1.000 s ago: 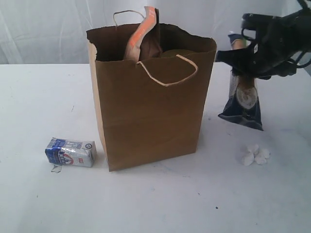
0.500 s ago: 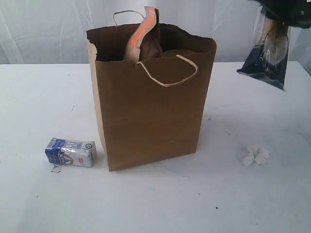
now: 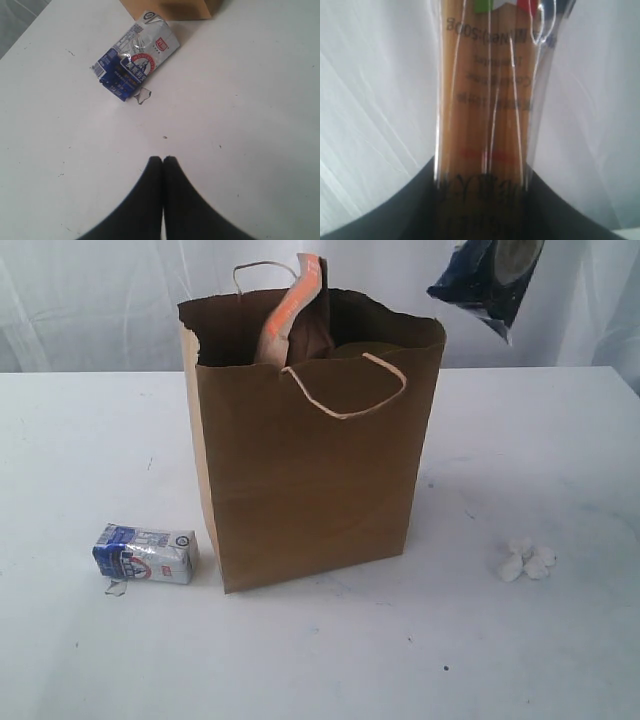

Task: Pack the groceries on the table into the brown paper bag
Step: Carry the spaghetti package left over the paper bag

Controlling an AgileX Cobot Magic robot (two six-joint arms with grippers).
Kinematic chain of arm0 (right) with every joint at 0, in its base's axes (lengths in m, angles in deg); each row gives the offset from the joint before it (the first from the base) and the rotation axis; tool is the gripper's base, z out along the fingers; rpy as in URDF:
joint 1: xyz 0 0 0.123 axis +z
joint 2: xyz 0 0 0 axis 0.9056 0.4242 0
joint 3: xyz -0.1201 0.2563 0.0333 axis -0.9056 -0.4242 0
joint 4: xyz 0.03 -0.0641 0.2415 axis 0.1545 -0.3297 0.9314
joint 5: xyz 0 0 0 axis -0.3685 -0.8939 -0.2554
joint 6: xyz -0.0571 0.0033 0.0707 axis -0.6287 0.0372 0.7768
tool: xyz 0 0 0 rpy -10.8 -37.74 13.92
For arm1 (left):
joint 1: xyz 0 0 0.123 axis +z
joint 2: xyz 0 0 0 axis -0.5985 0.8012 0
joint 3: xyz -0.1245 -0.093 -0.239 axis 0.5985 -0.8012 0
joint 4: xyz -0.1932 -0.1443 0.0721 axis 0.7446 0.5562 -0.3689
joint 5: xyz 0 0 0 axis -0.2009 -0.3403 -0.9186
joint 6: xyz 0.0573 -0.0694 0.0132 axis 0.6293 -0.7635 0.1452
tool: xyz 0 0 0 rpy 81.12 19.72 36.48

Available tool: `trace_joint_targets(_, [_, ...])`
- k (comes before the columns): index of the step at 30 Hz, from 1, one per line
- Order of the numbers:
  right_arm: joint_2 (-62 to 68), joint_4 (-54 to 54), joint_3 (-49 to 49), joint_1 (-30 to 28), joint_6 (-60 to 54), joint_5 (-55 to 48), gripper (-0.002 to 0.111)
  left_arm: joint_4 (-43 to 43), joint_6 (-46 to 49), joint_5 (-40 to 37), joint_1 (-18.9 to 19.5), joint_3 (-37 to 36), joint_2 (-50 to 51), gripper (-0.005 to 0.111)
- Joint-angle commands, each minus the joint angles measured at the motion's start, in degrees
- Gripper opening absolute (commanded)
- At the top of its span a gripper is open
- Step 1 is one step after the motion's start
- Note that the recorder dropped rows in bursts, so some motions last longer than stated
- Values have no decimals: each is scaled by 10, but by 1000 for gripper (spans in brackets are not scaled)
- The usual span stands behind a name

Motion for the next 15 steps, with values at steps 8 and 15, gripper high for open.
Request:
trace_joint_targets(8, [-43, -162, -87, 2, 81, 295, 0, 2, -3, 1, 1, -3, -4, 0])
trace_joint_targets(15, [-43, -169, -98, 2, 85, 347, 0, 2, -3, 1, 1, -3, -4, 0])
